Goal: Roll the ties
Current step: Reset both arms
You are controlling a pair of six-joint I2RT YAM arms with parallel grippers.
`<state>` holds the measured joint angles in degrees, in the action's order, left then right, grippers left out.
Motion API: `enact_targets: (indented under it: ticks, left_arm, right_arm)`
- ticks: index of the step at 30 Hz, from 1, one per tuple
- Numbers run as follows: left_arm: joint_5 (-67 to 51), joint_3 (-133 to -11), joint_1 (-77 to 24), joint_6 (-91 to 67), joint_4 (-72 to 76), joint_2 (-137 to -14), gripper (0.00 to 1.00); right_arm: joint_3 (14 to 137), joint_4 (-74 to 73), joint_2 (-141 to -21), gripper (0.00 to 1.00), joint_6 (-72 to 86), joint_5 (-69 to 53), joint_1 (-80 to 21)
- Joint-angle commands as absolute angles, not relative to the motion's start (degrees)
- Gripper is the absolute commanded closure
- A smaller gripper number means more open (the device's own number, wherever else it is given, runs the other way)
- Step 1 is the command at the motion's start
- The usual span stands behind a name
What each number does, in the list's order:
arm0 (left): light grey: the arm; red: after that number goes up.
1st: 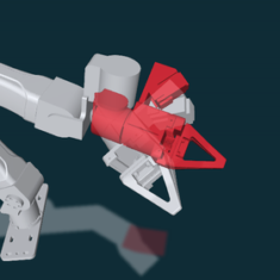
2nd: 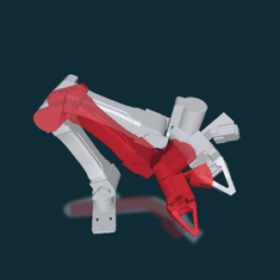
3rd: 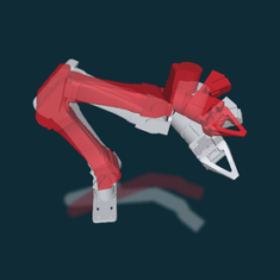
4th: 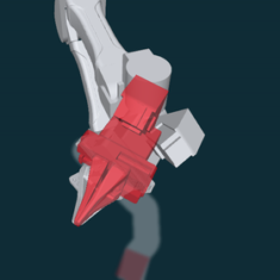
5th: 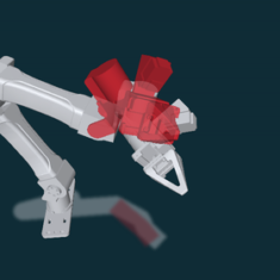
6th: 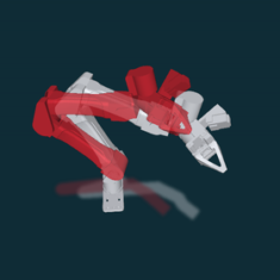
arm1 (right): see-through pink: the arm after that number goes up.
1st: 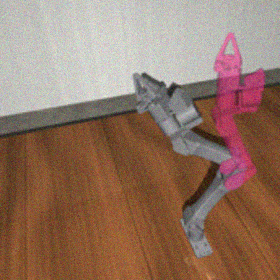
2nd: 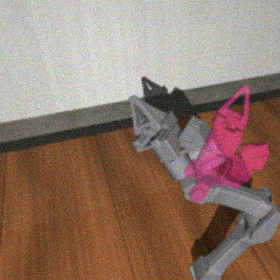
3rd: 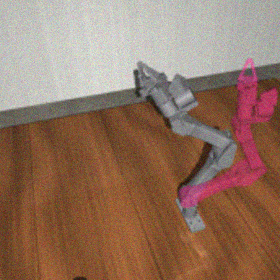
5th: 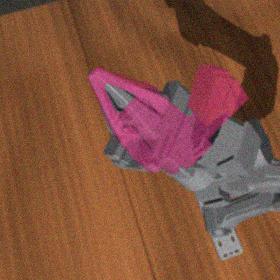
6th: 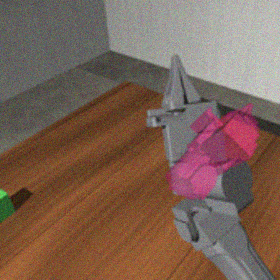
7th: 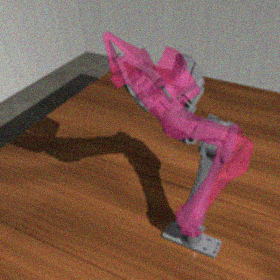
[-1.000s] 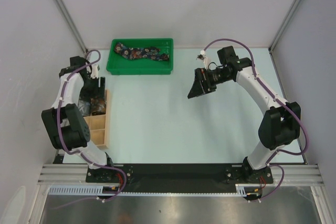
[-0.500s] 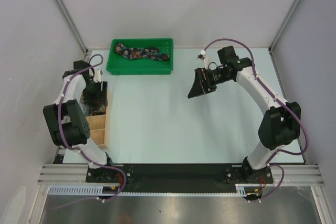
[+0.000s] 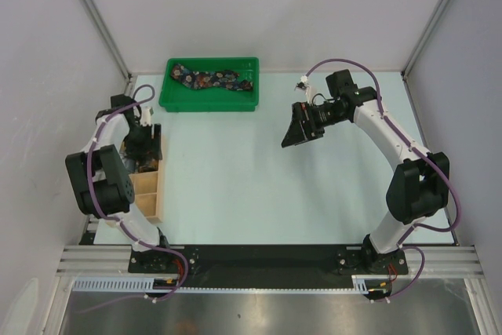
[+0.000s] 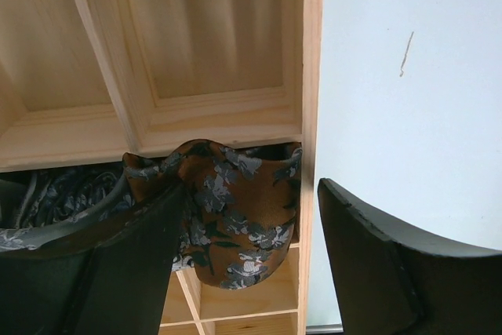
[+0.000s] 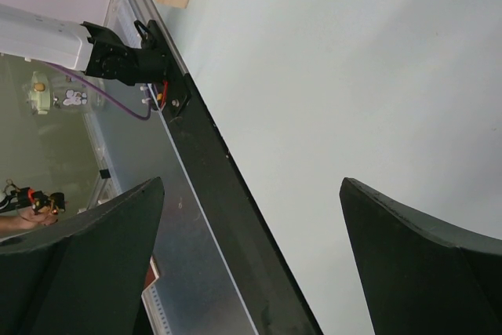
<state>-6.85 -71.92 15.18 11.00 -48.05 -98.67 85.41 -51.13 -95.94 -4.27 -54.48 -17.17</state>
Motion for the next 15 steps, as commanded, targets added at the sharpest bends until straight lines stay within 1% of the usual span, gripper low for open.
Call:
enact_targets:
  ticks: [1,7,8,12,15]
  left_arm:
    - [-11.16,-73.03,15.38,11.77,-47.19,-93.62,0.25]
    - [-11.52,-78.91,12.4,13.97,-49.57,-86.76,0.19]
    - [-11.6,-79.8,12.04,14.32,-50.27,-85.36,0.01]
    - [-12.57,-83.4,9.94,15.12,-51.85,-83.42,0.0]
    - [-12.13,-84.64,5.3,15.03,-51.86,-81.83,0.01]
  right_arm:
    - [85.78,-50.8,-93.87,0.0,-4.22,-54.41,-16.88]
    - [86.31,-50.54,-92.64,0.0,-4.74,-53.09,-14.95]
    - [86.4,-50.54,-92.38,0.0,-4.83,-52.74,-14.42]
    - [86.48,-50.01,-90.97,0.0,-5.71,-51.16,-10.29]
    - [85.96,-50.01,-89.65,0.0,-6.24,-50.45,-5.55]
